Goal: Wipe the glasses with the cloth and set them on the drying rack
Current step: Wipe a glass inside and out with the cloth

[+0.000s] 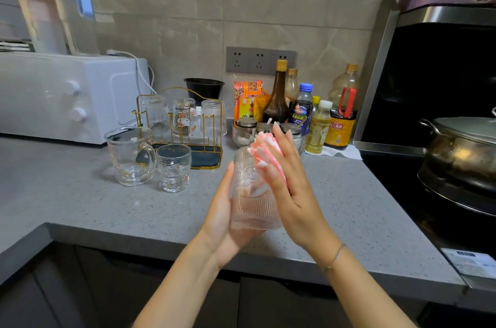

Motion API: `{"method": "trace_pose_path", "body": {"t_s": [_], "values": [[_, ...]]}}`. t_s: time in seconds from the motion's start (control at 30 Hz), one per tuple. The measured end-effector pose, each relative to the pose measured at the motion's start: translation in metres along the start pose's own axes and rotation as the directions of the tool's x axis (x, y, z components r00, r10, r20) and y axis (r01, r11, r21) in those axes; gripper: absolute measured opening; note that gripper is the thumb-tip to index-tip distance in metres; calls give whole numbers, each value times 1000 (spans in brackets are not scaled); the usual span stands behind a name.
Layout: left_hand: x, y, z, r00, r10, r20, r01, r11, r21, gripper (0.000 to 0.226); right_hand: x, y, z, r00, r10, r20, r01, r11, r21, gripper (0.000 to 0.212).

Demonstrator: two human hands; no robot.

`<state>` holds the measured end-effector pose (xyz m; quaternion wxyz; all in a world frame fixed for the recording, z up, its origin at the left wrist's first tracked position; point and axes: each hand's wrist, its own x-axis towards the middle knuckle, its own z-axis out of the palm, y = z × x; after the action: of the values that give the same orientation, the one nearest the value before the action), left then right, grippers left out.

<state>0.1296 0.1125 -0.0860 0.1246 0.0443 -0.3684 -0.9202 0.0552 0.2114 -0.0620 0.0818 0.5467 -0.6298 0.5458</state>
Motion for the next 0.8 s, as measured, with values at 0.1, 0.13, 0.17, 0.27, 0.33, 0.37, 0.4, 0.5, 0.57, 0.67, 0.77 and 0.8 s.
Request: {"method": "trace_pose_path", "body": {"t_s": [0.1,0.13,0.17,0.27,0.33,0.37,0.4,0.5,0.57,0.67,0.77,0.8], "values": [[-2,0,2,999,36,2,-37,999,38,62,1,3,1,998,56,-8,-55,996,64,39],[-3,0,3,998,57,9,-58,997,51,59,0,2,2,998,55,-5,-54,995,78,41],[-4,0,4,997,79,13,-80,995,68,55,-3,2,3,999,47,1,-47,995,88,43],[-2,0,4,991,135,0,-135,988,74,47,-15,-1,12,1000,7,27,-9,998,64,42],[0,2,3,985,165,-50,-162,985,50,50,-28,-1,19,999,-28,44,27,999,44,45],[1,3,2,984,167,-61,-164,986,41,52,-33,-1,22,998,-43,50,41,998,37,47],[0,4,3,985,159,-71,-157,987,38,54,-37,-1,23,997,-53,56,51,998,31,48],[0,5,3,986,127,-107,-124,992,32,65,-39,-3,21,995,-79,57,78,997,20,45],[-1,4,3,994,94,-63,-93,996,15,72,-35,-4,19,993,-108,52,109,994,-17,46],[-3,2,2,998,59,-10,-58,997,55,60,-28,-4,15,991,-134,-3,134,990,-54,48],[-6,-3,0,1000,-7,24,4,993,117,52,-17,-6,5,998,-33,-55,33,999,9,47],[-7,-4,-1,999,-22,24,19,990,137,51,-13,-7,0,998,31,-63,-27,998,58,45]]}}
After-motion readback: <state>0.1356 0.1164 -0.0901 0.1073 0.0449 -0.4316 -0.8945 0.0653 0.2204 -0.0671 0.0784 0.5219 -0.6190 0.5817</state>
